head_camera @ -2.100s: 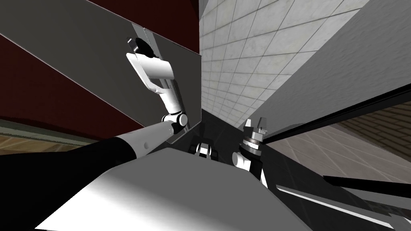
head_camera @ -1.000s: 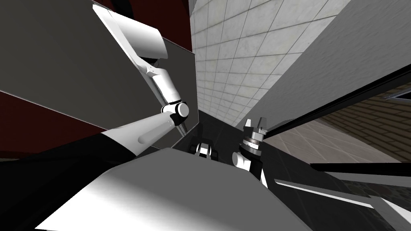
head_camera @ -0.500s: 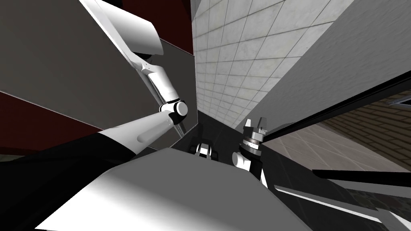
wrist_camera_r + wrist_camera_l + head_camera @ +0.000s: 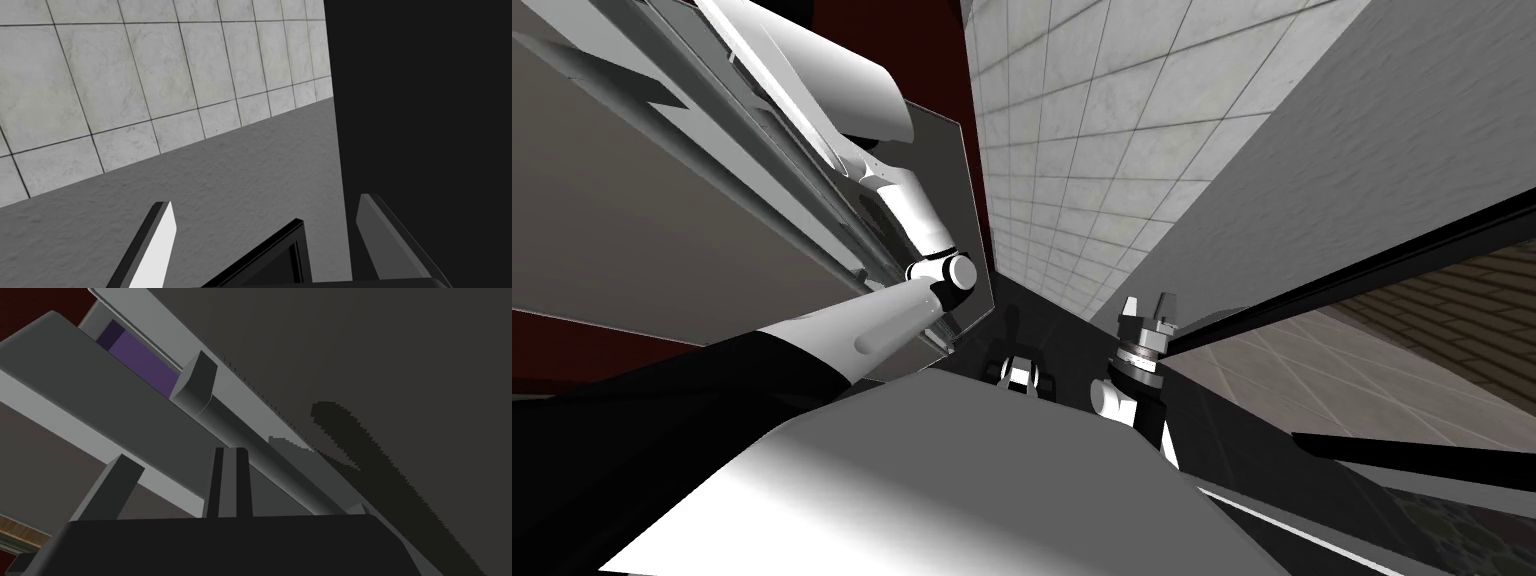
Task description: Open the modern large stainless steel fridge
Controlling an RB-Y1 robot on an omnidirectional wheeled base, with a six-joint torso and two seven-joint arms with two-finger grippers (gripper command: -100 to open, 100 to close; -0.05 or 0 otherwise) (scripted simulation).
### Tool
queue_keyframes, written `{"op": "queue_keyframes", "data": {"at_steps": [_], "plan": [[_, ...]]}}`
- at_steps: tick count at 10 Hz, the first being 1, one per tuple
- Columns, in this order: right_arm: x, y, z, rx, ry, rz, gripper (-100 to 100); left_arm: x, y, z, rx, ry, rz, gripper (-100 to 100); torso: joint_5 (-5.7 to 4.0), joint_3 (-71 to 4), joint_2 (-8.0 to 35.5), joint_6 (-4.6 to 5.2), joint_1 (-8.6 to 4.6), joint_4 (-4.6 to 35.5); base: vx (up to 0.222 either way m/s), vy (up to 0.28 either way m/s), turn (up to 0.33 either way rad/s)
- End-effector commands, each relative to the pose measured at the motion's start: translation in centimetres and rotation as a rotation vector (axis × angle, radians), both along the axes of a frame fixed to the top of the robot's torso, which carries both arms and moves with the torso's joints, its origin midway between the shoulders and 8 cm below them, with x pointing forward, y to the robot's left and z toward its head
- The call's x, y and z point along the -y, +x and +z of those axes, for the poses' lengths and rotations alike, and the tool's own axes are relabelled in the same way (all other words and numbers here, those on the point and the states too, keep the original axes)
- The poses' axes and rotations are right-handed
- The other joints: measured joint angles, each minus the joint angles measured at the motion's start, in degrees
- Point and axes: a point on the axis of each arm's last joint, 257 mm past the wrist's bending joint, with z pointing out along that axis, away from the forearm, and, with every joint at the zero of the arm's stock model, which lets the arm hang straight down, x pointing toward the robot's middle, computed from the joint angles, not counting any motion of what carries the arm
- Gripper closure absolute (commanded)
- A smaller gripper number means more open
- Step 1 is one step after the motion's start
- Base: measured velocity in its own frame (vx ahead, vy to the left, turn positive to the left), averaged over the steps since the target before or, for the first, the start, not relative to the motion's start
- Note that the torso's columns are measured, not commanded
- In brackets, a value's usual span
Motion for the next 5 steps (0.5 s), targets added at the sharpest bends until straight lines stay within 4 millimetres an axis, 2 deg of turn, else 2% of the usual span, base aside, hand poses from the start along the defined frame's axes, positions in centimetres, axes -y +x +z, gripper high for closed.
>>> {"op": "queue_keyframes", "data": {"at_steps": [1,2,3,4,5], "plan": [[0.0,0.0,0.0,0.0,0.0,0.0,0,-1.2,-2.9,0.3,-0.001,-0.001,0.09,100,-0.04,0.14,0.23,0.0,-0.11,0.08,0.1,-0.347,0.051],[0.0,0.0,0.0,0.0,0.0,0.0,0,-1.6,-4.0,0.3,-0.001,-0.002,0.124,100,-0.09,0.22,0.35,0.02,-0.25,0.11,0.115,-0.343,0.057],[0.0,0.0,0.0,0.0,0.0,0.0,0,-1.5,-3.2,0.3,-0.001,0.0,0.102,100,-0.1,0.15,0.22,0.01,-0.23,0.09,0.058,-0.155,0.023],[0.0,0.0,0.0,0.0,0.0,0.0,0,-1.8,-3.7,0.6,0.007,-0.003,0.111,-100,0.08,0.13,0.23,0.01,0.39,0.07,0.023,0.057,0.029],[0.0,0.0,0.0,0.0,-0.001,0.0,0,-1.8,-3.8,0.6,0.009,-0.003,0.113,-100,0.28,0.12,0.2,-0.05,0.91,0.07,0.046,0.12,0.026]]}}
